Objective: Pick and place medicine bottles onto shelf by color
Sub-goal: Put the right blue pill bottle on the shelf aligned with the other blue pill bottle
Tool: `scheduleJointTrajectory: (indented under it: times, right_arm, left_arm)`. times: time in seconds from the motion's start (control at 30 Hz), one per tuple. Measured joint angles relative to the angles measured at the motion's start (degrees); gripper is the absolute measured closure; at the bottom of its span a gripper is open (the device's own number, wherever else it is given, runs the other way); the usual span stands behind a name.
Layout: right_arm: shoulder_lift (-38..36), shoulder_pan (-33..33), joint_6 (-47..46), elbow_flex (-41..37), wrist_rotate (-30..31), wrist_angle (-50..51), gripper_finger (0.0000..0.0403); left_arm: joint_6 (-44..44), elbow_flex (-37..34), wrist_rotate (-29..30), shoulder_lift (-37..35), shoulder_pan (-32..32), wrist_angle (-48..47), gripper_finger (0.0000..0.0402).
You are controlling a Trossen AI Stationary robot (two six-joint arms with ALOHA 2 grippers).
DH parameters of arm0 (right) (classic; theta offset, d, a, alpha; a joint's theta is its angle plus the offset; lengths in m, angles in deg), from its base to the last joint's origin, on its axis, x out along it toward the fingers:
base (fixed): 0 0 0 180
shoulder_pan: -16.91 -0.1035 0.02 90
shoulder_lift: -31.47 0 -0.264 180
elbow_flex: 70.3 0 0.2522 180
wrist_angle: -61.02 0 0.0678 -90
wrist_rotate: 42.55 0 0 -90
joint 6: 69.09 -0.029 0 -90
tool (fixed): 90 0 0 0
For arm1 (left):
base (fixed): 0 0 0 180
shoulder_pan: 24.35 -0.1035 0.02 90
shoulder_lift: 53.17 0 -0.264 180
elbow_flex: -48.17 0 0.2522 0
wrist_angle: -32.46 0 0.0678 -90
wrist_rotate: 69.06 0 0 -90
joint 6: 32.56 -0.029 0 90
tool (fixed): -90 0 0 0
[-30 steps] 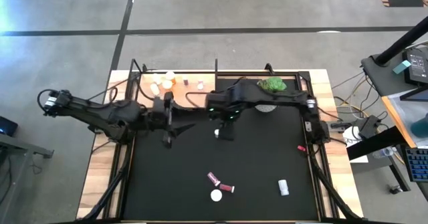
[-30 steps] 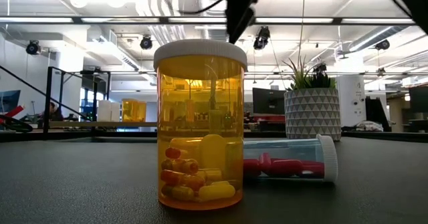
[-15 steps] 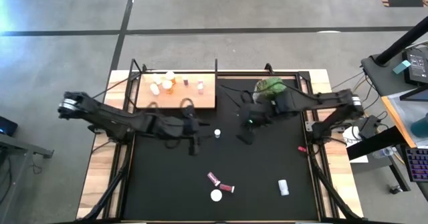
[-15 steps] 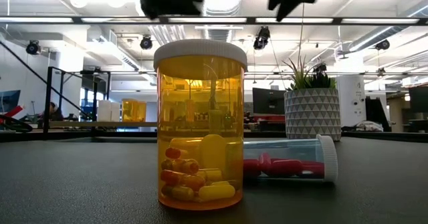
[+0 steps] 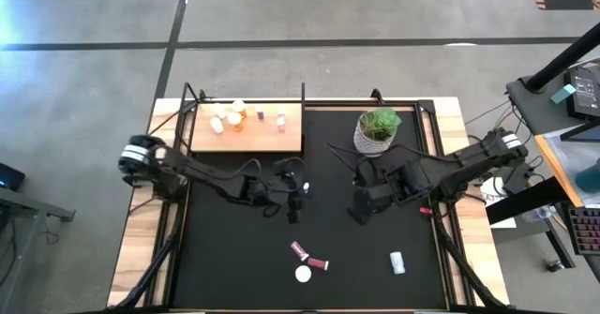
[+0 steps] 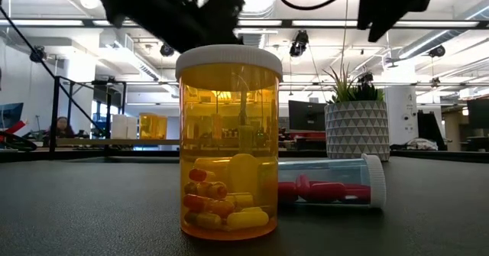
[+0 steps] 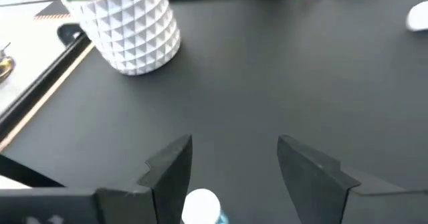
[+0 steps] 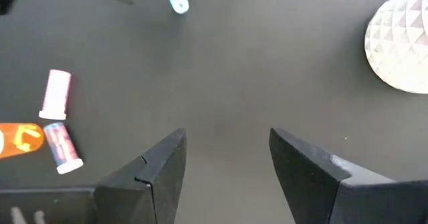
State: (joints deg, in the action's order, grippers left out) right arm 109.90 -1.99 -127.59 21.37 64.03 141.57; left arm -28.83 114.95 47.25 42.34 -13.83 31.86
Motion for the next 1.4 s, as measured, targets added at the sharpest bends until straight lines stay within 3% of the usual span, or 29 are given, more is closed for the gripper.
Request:
scheduleJointTrajectory:
  times: [0.17,0.4,0.63,1.4]
  right_arm:
    - [0.38,-0.34,0.00,-1.55,0.15,-0.17,0.0200]
    - [0.16,-0.34,1.01,-2.85,0.15,0.02,0.0200]
    - [0.12,-0.34,2.57,-2.85,2.08,-0.03,0.0200]
    - [0.07,-0.32,4.08,-2.80,2.97,0.13,0.0200]
  left_arm:
    - [5.42,0.00,4.30,3.76,-1.17,2.46,0.0198]
    - [14.04,-0.34,4.38,4.41,-1.53,-4.06,0.0198]
    - [19.62,-3.64,4.36,4.62,-1.66,-2.55,0.0198]
    - [18.43,-4.40,2.61,7.78,-1.94,7.01,0.0198]
